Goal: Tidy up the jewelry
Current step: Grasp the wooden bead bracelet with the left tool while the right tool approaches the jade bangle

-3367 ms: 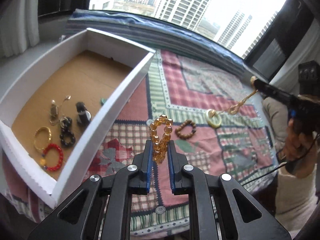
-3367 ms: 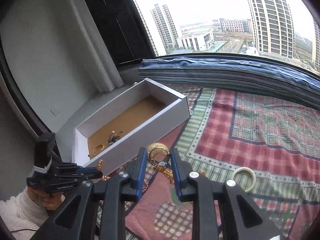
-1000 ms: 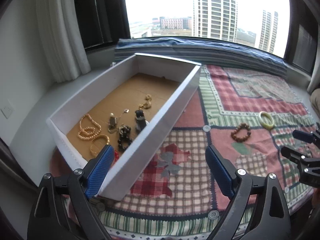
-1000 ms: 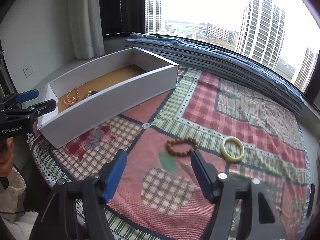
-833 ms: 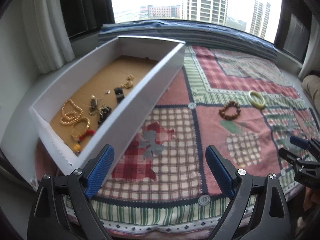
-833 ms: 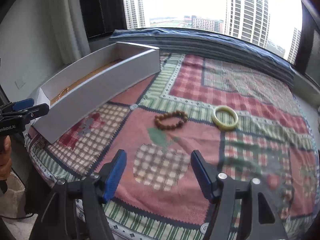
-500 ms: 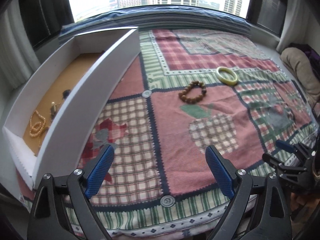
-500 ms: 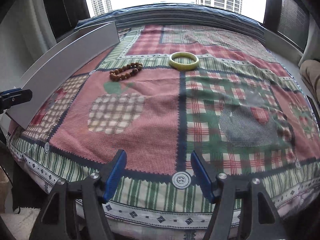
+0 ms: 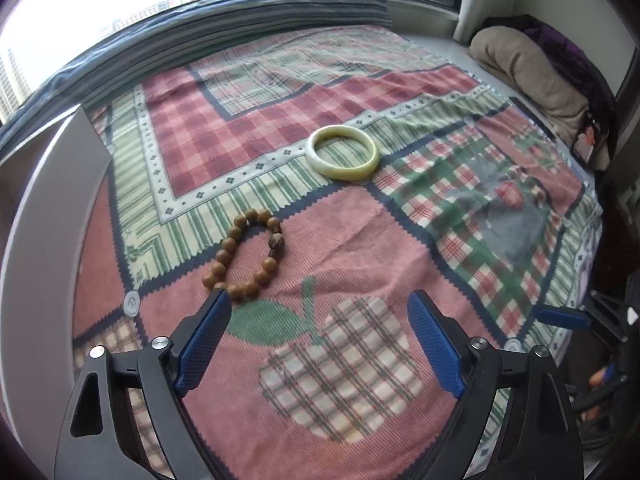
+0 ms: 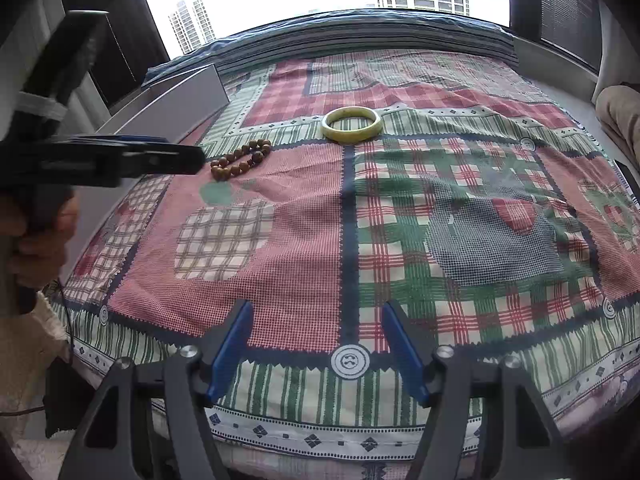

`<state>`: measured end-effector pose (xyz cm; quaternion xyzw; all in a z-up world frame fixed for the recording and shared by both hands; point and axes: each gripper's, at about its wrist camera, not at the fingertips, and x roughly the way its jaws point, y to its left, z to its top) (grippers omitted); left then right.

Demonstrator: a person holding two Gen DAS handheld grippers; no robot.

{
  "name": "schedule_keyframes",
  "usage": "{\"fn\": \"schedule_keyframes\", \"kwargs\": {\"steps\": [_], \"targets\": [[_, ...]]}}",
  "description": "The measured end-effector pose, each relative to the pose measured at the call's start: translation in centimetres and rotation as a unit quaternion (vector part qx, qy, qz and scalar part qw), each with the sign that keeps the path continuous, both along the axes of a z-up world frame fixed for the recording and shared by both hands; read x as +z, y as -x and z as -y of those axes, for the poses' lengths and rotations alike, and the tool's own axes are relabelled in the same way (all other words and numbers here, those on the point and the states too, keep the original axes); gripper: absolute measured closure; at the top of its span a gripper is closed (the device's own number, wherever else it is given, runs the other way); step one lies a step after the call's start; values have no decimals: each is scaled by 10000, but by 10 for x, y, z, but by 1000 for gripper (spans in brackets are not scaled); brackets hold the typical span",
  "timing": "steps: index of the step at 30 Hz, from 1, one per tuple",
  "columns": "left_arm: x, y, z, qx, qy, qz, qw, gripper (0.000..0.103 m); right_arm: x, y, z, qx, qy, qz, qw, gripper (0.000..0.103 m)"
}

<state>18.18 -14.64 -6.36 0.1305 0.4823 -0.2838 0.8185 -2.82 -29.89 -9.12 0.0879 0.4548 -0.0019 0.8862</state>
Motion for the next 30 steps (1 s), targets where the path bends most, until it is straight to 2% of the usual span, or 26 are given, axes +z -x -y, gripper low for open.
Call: {"fn": "schedule_keyframes", "kwargs": {"steps": [4,11,14,18,19,20,26,30], "targets": [[-17,-27,3,184,-57,-84,9998,24,1,9,8,-24,-145,7,9999,35],[-39,-52,12,312,-103,-262,9991,56,3,11,27,-134,-323,55,9994,35],[-45,-57,14,362,-150,-309,9988,63,2,10,33,-195,-388,66,9990,35],[-46,-57,16,369,-169,-234,9989,65,0,11,39,-261,-461,61,9986,35],[-46,-58,16,394,-188,-225,9988,72,-1,12,40,-283,-465,56,9985,35],[-45,-58,16,418,-210,-223,9987,88,-1,12,41,-300,-472,54,9984,35],[-45,-53,-2,605,147,-526,9967,91,1,14,41,-326,-473,53,9983,35],[-43,-29,-15,418,141,-543,9975,92,5,6,40,-116,-555,-103,9983,35]]}}
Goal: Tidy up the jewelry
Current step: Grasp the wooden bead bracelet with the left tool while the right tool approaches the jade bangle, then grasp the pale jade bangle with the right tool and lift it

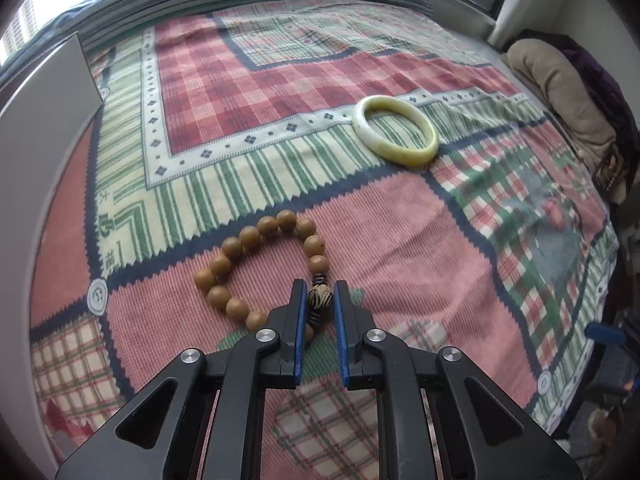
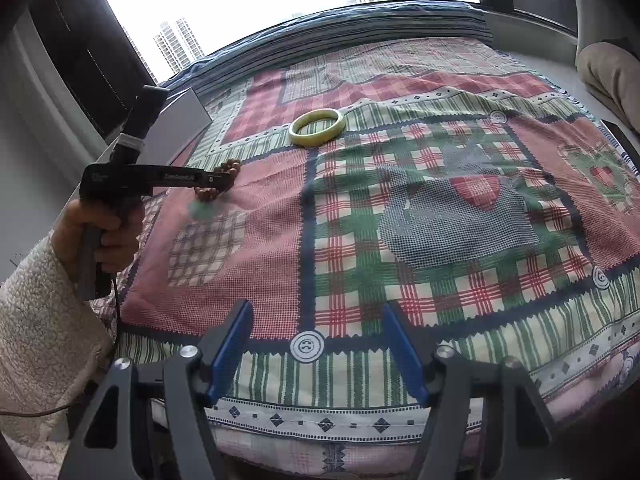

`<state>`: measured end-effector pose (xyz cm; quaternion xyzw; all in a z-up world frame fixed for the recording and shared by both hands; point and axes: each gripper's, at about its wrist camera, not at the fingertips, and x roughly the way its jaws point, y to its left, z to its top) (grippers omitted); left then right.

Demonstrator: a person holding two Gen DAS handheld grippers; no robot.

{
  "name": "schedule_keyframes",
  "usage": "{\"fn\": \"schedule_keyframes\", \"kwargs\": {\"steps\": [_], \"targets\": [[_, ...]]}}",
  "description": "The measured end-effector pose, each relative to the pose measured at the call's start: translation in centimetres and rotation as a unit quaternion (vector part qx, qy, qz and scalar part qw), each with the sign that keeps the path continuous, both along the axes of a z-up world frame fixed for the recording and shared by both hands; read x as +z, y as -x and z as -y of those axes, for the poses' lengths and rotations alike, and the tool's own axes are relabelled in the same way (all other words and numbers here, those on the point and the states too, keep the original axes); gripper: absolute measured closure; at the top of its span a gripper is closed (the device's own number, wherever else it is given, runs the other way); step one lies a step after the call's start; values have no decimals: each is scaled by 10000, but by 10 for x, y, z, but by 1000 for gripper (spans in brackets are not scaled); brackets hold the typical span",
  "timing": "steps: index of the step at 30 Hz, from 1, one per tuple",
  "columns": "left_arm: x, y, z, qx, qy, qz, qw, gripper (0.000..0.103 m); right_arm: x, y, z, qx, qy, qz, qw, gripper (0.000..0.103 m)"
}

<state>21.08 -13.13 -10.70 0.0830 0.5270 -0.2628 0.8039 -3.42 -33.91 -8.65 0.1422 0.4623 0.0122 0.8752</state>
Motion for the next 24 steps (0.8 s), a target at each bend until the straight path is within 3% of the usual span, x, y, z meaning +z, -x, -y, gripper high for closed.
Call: {"fn": "schedule_keyframes", "kwargs": {"steps": [4,6,9,13,16,20,24], "targets": [[1,24,-11,-201,-156,38,9997,91,22,-45,7,732,-288,-300,9964,35],[1,31,-16,-214,-192,35,9996,91,32,-83,19,828,-467,-465,9944,35],[1,36,-21,-202,-203,31,9996,91,35,-150,24,1001,-140,-675,9926,35],[2,40,-23,-195,-252,0,9995,91,16,-227,13,1427,126,-792,9865,37],[2,44,-26,-207,-286,-23,9994,91,-2,-259,-9,1745,490,-891,9794,51],[1,47,-31,-179,-209,-53,9996,91,-21,-276,-28,1982,958,-1028,9700,54],[2,47,-36,-70,-34,-157,9998,91,-34,-277,-28,1910,1057,-1170,9688,75]]}}
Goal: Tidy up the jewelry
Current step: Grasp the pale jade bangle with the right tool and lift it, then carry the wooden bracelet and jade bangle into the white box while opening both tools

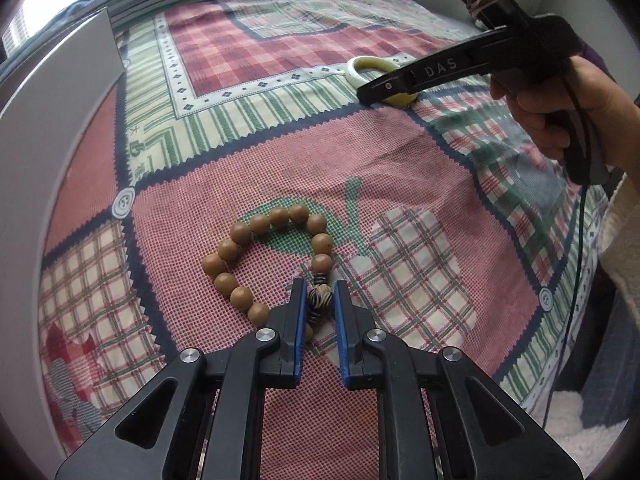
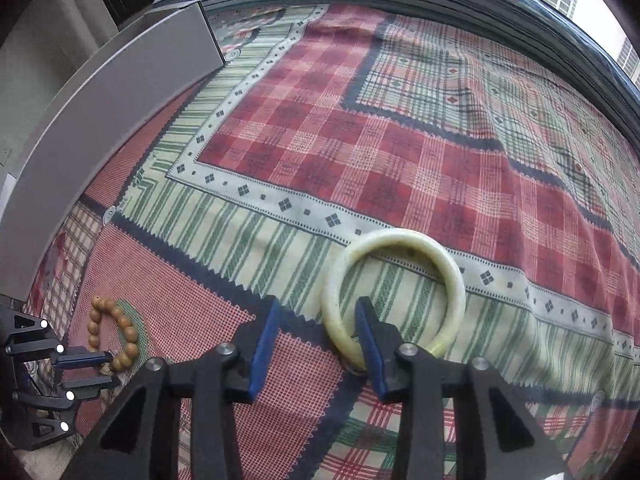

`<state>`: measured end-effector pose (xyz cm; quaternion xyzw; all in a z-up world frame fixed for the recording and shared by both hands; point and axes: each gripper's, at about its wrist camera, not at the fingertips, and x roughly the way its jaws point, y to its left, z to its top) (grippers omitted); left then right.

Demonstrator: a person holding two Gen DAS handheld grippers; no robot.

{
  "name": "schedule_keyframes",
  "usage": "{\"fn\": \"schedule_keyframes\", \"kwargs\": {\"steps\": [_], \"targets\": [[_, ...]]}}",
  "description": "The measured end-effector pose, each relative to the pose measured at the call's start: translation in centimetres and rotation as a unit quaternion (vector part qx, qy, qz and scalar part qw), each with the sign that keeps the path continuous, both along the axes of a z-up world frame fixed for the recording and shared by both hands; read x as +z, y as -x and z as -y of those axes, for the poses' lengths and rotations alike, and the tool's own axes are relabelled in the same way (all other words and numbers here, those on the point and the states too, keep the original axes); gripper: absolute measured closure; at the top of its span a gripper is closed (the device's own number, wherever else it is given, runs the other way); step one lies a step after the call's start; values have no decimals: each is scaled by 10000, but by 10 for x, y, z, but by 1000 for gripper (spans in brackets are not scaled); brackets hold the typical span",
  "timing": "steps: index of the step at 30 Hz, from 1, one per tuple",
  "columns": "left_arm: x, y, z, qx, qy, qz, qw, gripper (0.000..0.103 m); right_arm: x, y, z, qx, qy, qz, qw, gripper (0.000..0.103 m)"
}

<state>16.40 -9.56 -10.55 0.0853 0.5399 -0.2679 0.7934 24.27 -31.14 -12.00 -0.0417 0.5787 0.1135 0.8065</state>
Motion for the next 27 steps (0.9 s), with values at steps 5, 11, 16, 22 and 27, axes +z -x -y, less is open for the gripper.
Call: {"fn": "schedule_keyframes", "kwargs": {"steps": [5,11,16,22,27], "targets": [[1,-3,-15,470,416,-340,9974,92,14,25,7,15,-301,191,9994,93],[3,-1,-39,1040,1158,-789,9847,92,31,68,30,-449,-1795,83,9827,93],[15,5,-59,1393,1771,-1013,9690,92,29,88,36,-752,-2807,-138,9567,93],[50,12,-84,1619,2367,-904,9537,92,41,104,36,-866,-3576,114,9298,93],[76,23,-98,1699,2675,-772,9453,92,54,119,37,-849,-4063,292,9093,93]]}}
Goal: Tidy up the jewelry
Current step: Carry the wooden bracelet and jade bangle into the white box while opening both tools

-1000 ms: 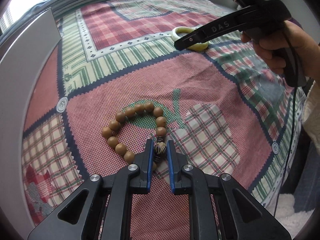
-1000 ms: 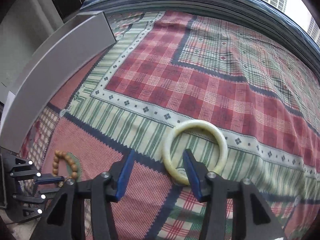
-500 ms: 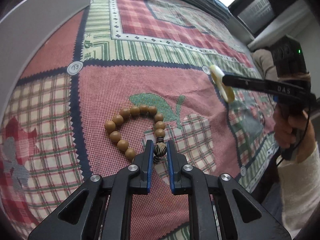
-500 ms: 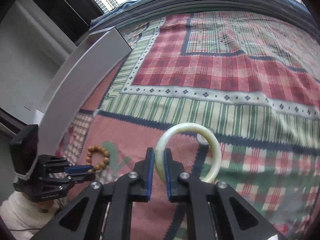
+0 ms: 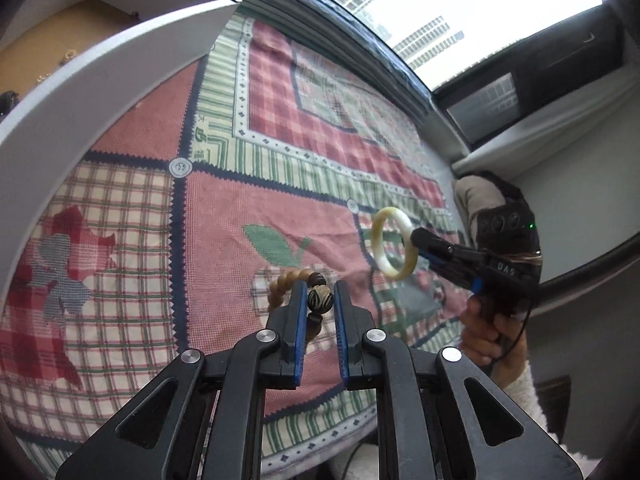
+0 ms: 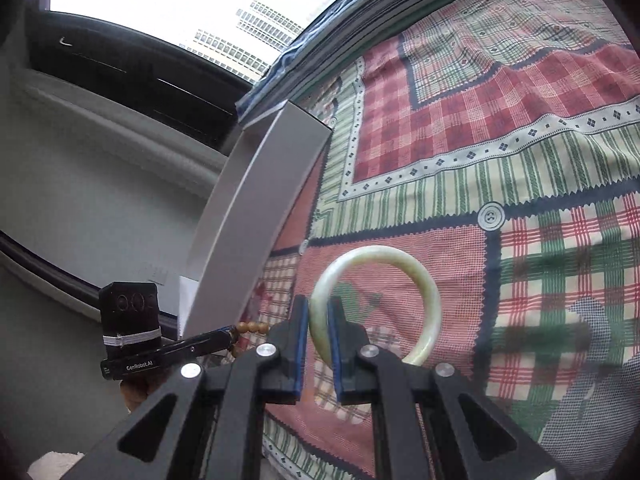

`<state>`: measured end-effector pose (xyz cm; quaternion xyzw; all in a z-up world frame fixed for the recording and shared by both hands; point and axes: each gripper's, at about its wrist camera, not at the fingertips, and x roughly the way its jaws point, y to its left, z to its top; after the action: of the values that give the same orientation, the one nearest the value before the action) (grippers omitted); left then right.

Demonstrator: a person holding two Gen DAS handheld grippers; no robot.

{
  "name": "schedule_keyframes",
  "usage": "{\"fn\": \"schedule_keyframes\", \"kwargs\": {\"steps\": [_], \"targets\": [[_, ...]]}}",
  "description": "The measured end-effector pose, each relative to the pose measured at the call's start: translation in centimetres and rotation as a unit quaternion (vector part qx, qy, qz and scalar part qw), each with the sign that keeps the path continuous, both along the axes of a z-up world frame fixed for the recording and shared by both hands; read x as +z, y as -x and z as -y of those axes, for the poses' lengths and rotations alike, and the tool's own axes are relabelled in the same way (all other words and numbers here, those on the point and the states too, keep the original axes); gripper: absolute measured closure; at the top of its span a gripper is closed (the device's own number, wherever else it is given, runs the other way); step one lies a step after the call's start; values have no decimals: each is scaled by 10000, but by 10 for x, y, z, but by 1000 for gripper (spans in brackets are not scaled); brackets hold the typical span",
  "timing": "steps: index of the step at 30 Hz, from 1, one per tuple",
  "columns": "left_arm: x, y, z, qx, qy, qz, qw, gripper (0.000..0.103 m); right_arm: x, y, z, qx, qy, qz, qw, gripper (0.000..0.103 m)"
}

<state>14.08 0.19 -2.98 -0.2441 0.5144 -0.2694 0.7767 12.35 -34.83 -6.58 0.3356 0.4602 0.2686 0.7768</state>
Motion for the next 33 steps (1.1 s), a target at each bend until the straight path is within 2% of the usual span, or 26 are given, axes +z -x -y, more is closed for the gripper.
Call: {"fn": "schedule_keyframes", "kwargs": {"steps": [3,14,21,27,33], "targets": [[12,5,-8,68,48,30,10000,92,2,8,-1,-42,-266,25,9996,93],[50,31,-43,458,-316,187,9983,92,13,18,-12,32,-421,89,9991,92],[96,47,-88,878,-463,536,9936,92,36,10,-33,156,-476,217,9985,92],[136,52,-148,1479,-637,914,9827,92,62,-17,-77,458,-483,399,9970,93],[146,31,-209,2259,-1219,1199,9590,92,93,-61,-144,845,-474,763,9924,93]]}}
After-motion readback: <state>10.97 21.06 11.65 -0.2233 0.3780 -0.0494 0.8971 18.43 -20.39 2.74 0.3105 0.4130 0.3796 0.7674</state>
